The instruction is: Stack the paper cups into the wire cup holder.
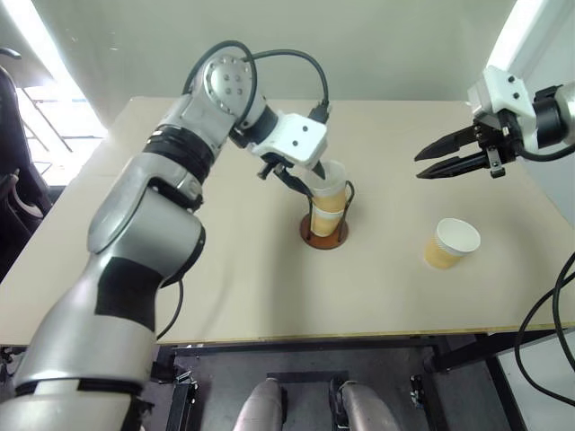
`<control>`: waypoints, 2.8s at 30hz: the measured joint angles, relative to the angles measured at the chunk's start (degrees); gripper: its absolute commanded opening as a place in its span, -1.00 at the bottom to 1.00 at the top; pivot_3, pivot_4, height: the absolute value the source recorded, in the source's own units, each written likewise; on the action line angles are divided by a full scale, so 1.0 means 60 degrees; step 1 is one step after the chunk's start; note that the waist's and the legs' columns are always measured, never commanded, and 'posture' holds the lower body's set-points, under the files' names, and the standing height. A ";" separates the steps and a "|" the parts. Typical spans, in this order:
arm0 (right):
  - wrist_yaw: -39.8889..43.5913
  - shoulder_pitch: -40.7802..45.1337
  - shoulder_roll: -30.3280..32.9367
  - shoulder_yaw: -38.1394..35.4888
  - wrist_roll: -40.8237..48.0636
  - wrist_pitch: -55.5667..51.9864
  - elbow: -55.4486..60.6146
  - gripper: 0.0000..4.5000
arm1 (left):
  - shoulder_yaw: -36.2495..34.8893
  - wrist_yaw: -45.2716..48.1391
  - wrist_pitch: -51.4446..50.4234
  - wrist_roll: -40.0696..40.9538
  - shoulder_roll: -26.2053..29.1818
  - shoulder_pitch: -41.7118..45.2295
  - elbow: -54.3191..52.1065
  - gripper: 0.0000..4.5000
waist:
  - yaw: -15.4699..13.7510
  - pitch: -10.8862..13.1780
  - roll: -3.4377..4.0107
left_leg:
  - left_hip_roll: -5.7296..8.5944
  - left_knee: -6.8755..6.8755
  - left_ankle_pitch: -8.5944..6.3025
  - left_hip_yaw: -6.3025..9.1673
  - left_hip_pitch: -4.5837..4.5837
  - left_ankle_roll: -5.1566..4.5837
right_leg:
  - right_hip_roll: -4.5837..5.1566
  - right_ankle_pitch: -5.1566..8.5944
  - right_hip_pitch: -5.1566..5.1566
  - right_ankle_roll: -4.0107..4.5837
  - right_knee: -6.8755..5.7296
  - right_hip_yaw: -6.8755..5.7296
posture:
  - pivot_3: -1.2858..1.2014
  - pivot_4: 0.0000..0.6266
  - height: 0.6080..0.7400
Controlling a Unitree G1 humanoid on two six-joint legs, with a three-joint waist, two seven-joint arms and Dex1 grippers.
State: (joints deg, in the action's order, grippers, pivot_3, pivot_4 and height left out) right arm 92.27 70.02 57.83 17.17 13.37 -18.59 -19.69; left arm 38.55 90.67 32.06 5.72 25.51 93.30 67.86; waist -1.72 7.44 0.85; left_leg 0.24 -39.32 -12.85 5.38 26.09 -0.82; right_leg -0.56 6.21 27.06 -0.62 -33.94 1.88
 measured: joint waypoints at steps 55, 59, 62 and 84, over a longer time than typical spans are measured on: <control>-0.0044 -0.2955 0.0880 0.0285 -0.3276 0.4183 -0.1576 0.22 | -0.2925 0.0011 -0.7457 0.4346 0.2894 -0.2628 -0.4050 1.00 | 0.0098 -0.0002 0.0025 | 0.0001 -0.0097 -0.0011 -0.0003 -0.0037 -0.0030 | -0.0013 0.0007 -0.0076 0.0036 0.0013 0.0022 | 0.03 -0.52 1.00; -0.0039 -0.2953 0.0766 0.0312 -0.3647 0.4761 -0.1997 0.22 | -0.3037 0.0011 -0.7417 0.4261 0.2883 -0.2630 -0.4026 1.00 | 0.0098 -0.0001 0.0026 | 0.0001 -0.0095 -0.0012 -0.0002 -0.0037 -0.0030 | -0.0011 0.0007 -0.0076 0.0037 0.0014 0.0023 | 0.03 -0.52 1.00; -0.0026 -0.2951 0.0690 0.0324 -0.3844 0.5100 -0.2272 0.22 | -0.3052 0.0011 -0.7343 0.4265 0.2917 -0.2658 -0.4020 1.00 | 0.0110 -0.0001 0.0025 | 0.0000 -0.0092 -0.0012 -0.0002 -0.0040 -0.0030 | -0.0011 0.0007 -0.0076 0.0040 0.0014 0.0023 | 0.03 -0.52 1.00; -0.0015 -0.2615 0.0134 0.0697 -0.4775 0.6021 -0.3033 0.06 | -0.1142 0.0008 -0.6458 0.6783 0.4814 -0.4102 -0.5478 1.00 | 0.0160 -0.0001 0.0027 | -0.0003 -0.0055 -0.0017 0.0001 -0.0045 -0.0018 | -0.0010 0.0020 -0.0058 0.0069 0.0007 0.0021 | 0.03 -0.52 1.00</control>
State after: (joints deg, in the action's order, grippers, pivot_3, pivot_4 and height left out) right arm 92.19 54.33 58.63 21.35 -15.28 17.53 -37.88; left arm 31.70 90.72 -6.69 46.42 54.39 68.69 34.99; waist -0.76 7.44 1.02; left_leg 0.22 -39.65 -12.95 5.38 25.82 -0.92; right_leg -0.63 6.33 26.71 -0.20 -33.89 2.01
